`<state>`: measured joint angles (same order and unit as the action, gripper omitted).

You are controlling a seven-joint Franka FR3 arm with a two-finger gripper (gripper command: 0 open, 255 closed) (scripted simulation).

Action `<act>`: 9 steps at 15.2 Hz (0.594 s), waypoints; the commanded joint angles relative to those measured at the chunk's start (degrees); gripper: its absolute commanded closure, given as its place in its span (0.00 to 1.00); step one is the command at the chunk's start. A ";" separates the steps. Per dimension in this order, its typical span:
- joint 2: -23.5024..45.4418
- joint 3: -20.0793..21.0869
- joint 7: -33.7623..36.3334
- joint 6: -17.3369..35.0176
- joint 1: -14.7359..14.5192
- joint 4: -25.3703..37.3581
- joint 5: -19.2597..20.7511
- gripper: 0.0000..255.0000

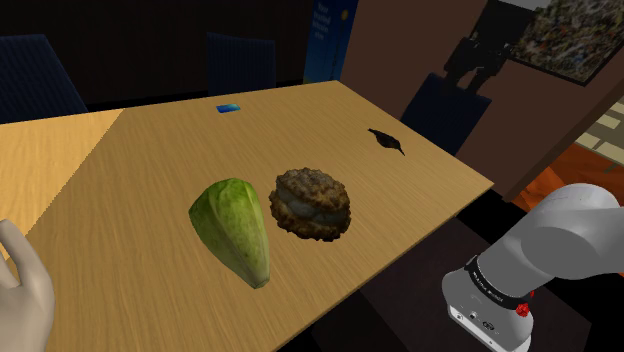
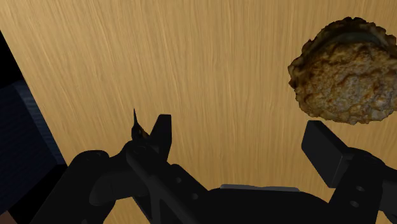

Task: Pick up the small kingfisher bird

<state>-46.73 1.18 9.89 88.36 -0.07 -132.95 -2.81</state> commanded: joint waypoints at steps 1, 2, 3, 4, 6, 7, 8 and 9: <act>0.00 0.00 0.00 0.00 0.00 0.00 0.00 0.00; 0.93 -0.87 -1.12 1.51 0.15 -0.77 0.39 0.00; 1.94 -1.73 -2.24 3.02 0.29 -1.46 0.77 0.00; 3.03 -2.59 -3.35 4.54 0.43 -2.08 1.13 0.00; 5.46 -4.31 -5.56 7.58 0.68 -3.07 1.77 0.00; 6.80 -5.17 -6.67 9.10 0.80 -3.45 2.05 0.00; 8.22 -6.02 -7.77 10.62 0.90 -3.74 2.30 0.00; 9.71 -6.87 -8.88 12.13 0.99 -3.96 2.50 0.00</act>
<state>-38.32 -4.71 2.31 99.21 0.76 -136.84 -0.64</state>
